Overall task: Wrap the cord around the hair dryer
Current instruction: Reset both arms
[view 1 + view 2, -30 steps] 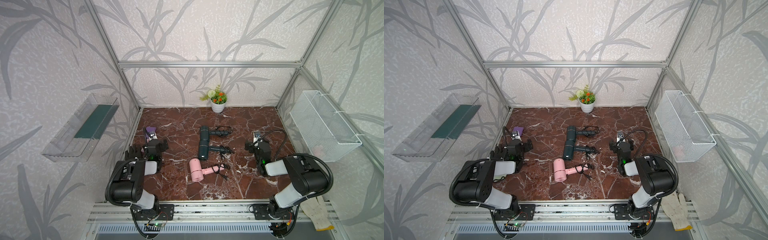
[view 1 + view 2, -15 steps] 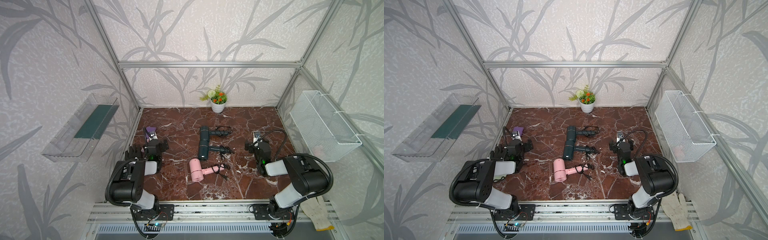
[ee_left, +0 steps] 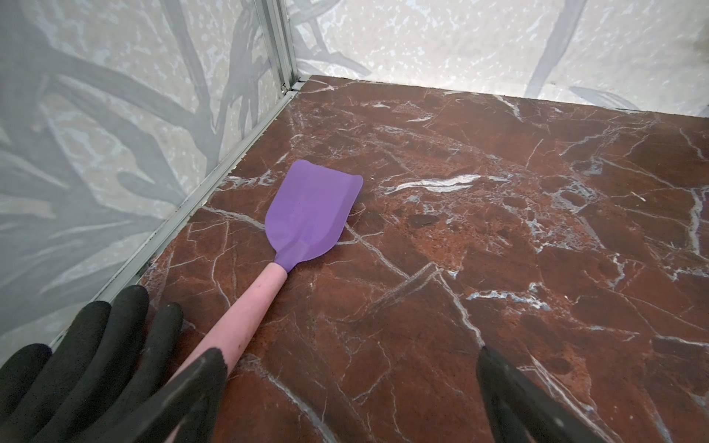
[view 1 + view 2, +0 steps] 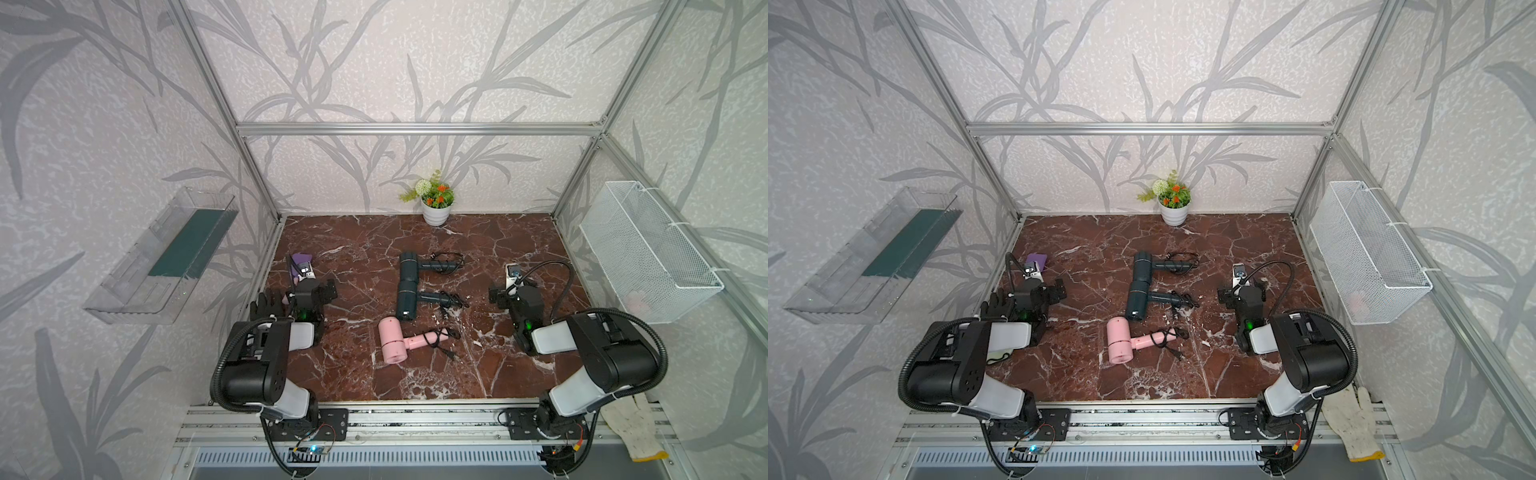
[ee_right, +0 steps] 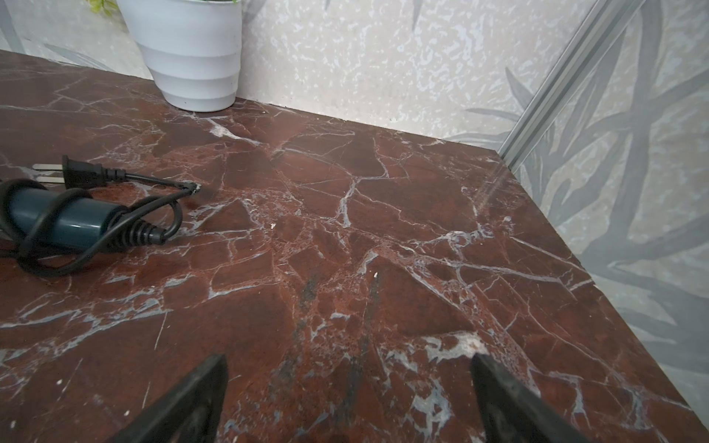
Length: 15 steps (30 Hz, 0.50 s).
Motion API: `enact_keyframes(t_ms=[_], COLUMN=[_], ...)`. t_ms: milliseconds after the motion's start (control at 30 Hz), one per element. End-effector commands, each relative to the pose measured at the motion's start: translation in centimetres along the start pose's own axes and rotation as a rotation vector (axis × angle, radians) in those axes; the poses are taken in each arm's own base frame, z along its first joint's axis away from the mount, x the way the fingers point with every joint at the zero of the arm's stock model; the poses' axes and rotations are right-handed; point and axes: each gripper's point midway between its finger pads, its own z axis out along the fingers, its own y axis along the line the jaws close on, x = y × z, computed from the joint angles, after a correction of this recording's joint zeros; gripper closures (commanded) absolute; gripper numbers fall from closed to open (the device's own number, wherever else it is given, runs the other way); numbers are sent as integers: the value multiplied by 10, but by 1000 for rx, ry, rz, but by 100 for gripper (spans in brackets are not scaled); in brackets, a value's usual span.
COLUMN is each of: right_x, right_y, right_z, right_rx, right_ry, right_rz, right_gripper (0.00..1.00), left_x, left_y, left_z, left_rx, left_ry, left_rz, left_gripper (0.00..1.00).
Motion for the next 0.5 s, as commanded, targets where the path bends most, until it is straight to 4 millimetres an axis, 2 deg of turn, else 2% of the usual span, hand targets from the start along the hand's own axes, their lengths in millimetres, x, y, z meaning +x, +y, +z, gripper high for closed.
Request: enact_keyframes(t_ms=[0, 467], right_x=[-11, -11], right_y=[-5, -5], right_z=[3, 4], right_rx=[30, 23], right_ry=[-26, -16], right_rz=[16, 23], right_gripper=[1, 1], left_x=[-11, -11], left_y=[-3, -3], left_z=[1, 1], left_rx=[8, 9], left_ry=[-29, -31], left_rz=[11, 11], left_gripper=[1, 1])
